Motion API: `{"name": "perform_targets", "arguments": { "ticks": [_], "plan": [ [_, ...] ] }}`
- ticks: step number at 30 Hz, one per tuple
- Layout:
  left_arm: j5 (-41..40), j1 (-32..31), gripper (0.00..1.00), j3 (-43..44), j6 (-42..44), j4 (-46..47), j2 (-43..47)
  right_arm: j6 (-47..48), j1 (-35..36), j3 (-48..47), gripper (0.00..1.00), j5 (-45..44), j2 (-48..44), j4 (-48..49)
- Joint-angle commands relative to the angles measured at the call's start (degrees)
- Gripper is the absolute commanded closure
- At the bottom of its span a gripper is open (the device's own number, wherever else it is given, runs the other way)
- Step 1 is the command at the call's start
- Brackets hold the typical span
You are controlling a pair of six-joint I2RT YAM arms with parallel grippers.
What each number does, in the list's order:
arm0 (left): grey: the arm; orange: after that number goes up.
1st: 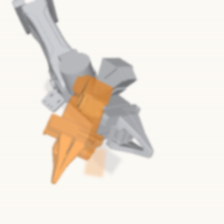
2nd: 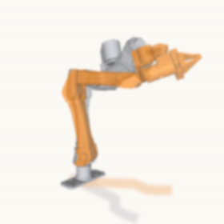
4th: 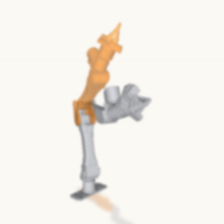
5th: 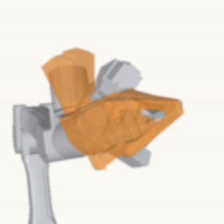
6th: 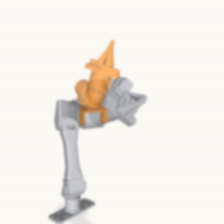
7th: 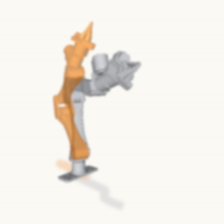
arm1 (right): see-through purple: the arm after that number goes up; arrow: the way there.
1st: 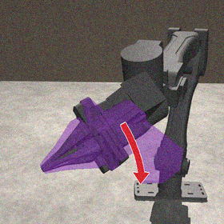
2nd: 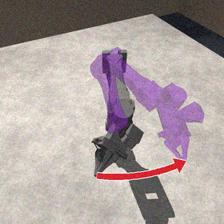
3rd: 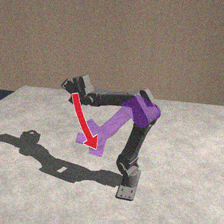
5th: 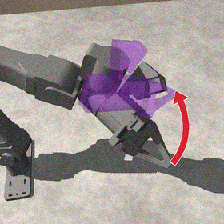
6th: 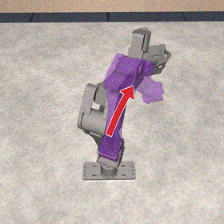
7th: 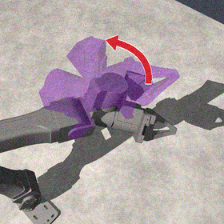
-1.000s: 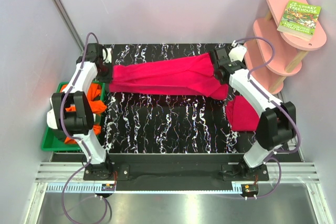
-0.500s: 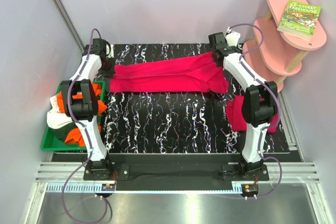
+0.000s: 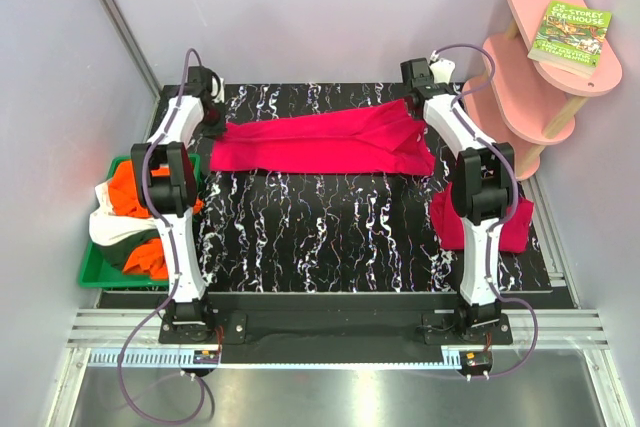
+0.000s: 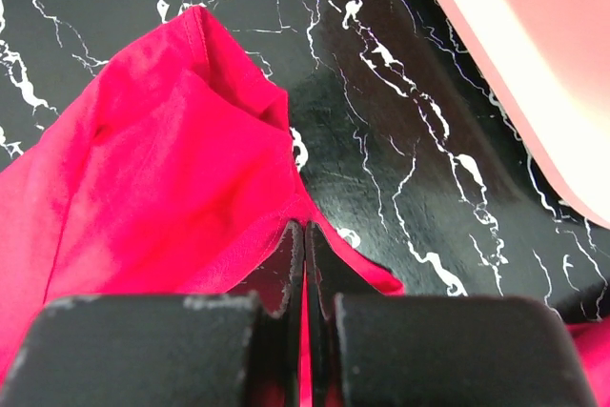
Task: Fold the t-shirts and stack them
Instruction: Fold the other side of the tshirt into a rectangle
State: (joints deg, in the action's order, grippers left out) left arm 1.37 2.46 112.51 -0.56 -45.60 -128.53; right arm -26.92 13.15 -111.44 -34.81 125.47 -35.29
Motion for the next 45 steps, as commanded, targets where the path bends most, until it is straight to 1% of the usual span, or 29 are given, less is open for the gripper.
{"name": "perform_targets", "arguments": {
  "ticks": [1, 17, 29, 38, 39, 40, 41, 42, 43, 44, 45],
  "plan": [
    [-3.3, -0.53, 1.0, 3.16, -0.85, -0.1, -1.11, 0.81, -0.58, -4.49, 1.0, 0.7, 2.14, 1.28],
    [-7.08, -0.53, 1.0, 4.21, -0.94, -0.01, -3.22, 1.52, -0.84, -14.06, 1.0, 2.2, 9.7, 0.48],
    [-9.63, 0.09, 1.0, 4.83, -0.67, -0.01, -4.18, 1.52, -2.25, -17.41, 1.0, 2.81, 12.69, 0.04],
    [-9.28, 0.09, 0.99, 4.39, -0.85, -0.01, -4.45, 1.6, -2.6, -19.25, 1.0, 4.57, 13.93, 0.04],
    [-8.84, 0.18, 0.86, 4.12, -0.76, -0.1, -4.01, 1.69, -2.6, -19.17, 1.0, 4.92, 13.66, 0.3],
    [-8.14, 0.18, 0.75, 3.77, -1.02, 0.16, -3.05, 1.69, -2.69, -19.25, 1.0, 6.4, 13.31, 0.48],
    [-6.31, 0.26, 0.62, 2.9, -1.29, 0.95, -0.61, 1.87, -2.51, -19.26, 0.97, 7.2, 12.27, 0.92],
    [-5.51, 0.18, 0.32, 0.8, -1.46, 2.78, 1.33, 1.87, -2.43, -19.43, 0.89, 7.73, 11.65, 1.44],
    [-4.97, 0.09, 0.2, -0.35, -1.9, 4.02, 3.09, 2.04, -2.25, -19.69, 0.8, 7.82, 10.86, 1.62],
    [-4.27, 0.18, 0.09, -1.4, -2.16, 4.99, 4.76, 2.39, -1.9, -19.78, 0.63, 7.56, 9.2, 1.8],
    [-3.83, 0.18, 0.03, -2.81, -2.25, 6.65, 8.0, 2.74, -1.37, -19.78, 0.55, 7.74, 8.4, 2.41]
  ]
}}
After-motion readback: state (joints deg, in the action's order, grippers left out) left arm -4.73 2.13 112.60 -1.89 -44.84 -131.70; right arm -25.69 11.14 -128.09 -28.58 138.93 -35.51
